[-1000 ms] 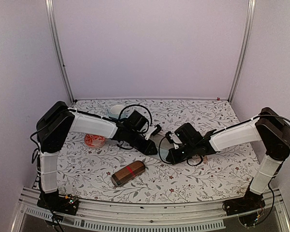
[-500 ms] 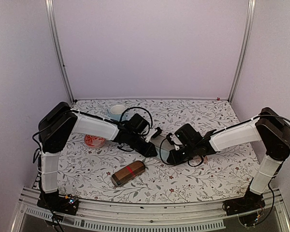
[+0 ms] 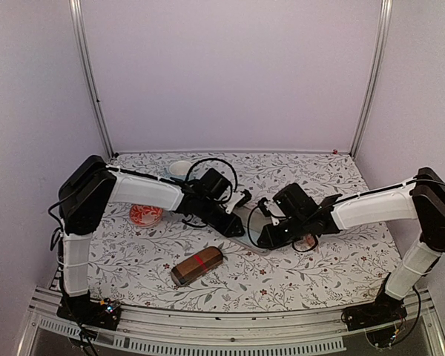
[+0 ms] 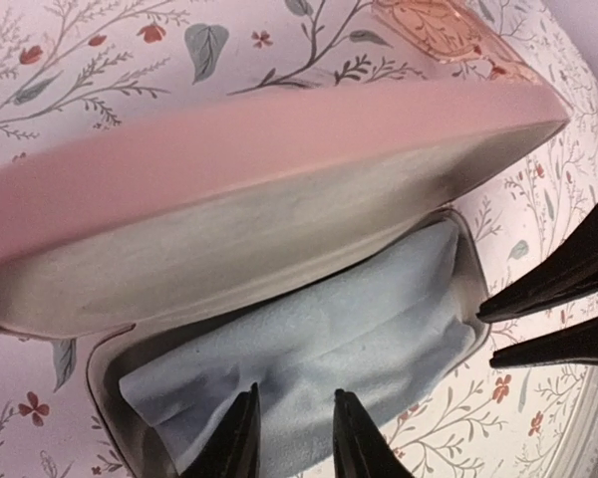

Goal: Organize the sunglasses
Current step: Adjust the folded cleaning cloth on the sunglasses case.

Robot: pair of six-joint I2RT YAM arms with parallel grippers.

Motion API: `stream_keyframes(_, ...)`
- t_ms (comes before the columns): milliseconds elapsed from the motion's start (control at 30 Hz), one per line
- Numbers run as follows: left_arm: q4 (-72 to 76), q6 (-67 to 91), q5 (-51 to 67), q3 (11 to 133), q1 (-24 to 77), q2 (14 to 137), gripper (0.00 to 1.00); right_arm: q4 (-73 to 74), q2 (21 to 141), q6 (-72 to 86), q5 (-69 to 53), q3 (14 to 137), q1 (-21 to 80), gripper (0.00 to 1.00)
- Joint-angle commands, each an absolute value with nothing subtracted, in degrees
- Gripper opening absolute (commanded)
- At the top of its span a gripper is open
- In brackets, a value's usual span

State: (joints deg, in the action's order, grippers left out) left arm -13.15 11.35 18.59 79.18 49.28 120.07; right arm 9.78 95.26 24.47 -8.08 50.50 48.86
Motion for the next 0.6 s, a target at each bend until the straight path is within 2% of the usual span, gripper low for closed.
stream_keyframes(0, -13.59, 10.54, 19.83, 79.81, 49.54, 117.57, 0.29, 10.21, 90.94, 24.24, -8.57, 49.80, 49.02, 0.18)
stream_keyframes(67, -13.01, 10.73, 19.19, 78.85, 49.29, 116.22, 0.30, 10.39, 88.73, 24.48, -7.85, 48.75, 48.73, 0.18)
stream_keyframes(133, -12.29, 11.11, 18.19, 77.40, 49.03, 114.79, 0.31, 11.48, 85.96, 24.72, -6.37, 47.69, 48.51, 0.24)
stream_keyframes(333, -10.07, 12.91, 12.40, 72.30, 48.74, 108.71, 0.35, 21.20, 76.74, 26.55, 1.46, 45.44, 47.50, 0.32)
stream_keyframes(567, -7.63, 13.89, 7.27, 67.92, 48.66, 102.30, 0.38, 25.92, 69.50, 28.30, 4.89, 42.65, 40.64, 0.40)
